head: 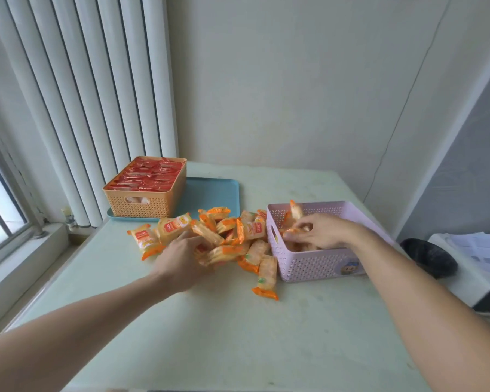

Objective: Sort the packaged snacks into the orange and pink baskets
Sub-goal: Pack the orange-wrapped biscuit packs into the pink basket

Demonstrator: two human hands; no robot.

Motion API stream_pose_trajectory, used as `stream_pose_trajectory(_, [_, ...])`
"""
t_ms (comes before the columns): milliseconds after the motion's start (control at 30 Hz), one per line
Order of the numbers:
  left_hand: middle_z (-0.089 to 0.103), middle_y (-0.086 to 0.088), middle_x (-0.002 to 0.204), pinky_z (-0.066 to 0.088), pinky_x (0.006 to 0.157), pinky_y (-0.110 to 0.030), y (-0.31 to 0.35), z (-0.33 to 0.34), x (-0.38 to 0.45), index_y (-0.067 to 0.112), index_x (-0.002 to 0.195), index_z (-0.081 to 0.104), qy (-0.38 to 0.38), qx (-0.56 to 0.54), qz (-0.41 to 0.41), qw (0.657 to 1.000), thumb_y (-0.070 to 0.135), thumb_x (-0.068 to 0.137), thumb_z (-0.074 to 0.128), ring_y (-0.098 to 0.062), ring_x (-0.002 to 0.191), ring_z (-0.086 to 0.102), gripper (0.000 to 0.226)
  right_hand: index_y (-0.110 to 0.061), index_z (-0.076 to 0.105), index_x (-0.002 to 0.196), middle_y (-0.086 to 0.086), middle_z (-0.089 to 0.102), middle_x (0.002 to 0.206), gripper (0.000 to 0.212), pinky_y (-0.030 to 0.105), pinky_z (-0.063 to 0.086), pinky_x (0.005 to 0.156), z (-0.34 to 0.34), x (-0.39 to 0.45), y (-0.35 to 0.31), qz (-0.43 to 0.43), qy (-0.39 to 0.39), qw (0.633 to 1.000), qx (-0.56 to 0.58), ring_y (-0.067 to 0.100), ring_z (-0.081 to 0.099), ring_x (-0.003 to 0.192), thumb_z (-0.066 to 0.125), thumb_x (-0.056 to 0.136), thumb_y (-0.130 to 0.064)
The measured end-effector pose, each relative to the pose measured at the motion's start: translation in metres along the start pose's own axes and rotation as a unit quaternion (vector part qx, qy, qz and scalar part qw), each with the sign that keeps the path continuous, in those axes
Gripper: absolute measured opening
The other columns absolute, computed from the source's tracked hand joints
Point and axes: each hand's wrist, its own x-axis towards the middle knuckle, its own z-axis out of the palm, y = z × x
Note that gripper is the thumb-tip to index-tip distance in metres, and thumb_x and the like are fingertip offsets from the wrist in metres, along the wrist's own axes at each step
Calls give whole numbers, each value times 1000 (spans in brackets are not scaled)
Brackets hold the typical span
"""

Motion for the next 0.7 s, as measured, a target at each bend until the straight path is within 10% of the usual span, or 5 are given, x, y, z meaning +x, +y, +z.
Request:
stream_pose_trajectory(100, [57, 15, 122, 54, 78, -32, 7, -1, 2, 38, 112, 65, 14, 2, -9, 1000, 79, 60, 62, -14, 105, 61, 67, -42, 73, 111, -6, 71, 120, 66, 25, 44, 86, -17, -6, 0, 0, -36, 999, -17, 17, 61, 106, 41, 71, -84])
stream_pose_trajectory(267, [47, 10, 144, 57, 73, -34, 5, -22, 18, 43, 142, 41, -40, 59, -46, 996, 88, 52, 70, -16, 113, 60, 105, -34, 64, 131, 0, 58, 142, 64, 35, 43, 108, -26, -11, -33, -72, 193, 979, -11, 23, 52, 133, 80, 75, -59])
stream_pose_trajectory(500, [22, -6, 164, 28, 115, -58, -39, -48, 45, 41, 155, 24, -21, 71, -107, 991, 83, 70, 62, -33, 150, 17, 102, -42, -23, 155, 1, -29, 166, 151, 62, 13, 123, 53, 16, -136, -163, -14, 973, -161, 38, -14, 154, 92, 59, -54])
stream_pose_trajectory(600, [-13, 4, 168, 8, 118, -65, -49, -51, 47, 57, 153, -2, -202, 25, -149, 968, 100, 41, 56, -34, 153, -16, 134, -43, -33, 150, 0, -39, 161, 161, 67, 18, 119, 55, 50, -142, -118, -40, 980, -155, 41, -10, 154, 97, 54, -47])
stream_pose_trajectory(700, [-17, 12, 165, 2, 122, -58, -41, -46, 50, 49, 156, -2, -284, 98, -76, 951, 90, 64, 59, -30, 153, -20, 117, -46, -29, 150, -1, -26, 167, 164, 60, 31, 116, 47, 74, -146, -112, -81, 972, -188, 40, 14, 154, 96, 45, -59])
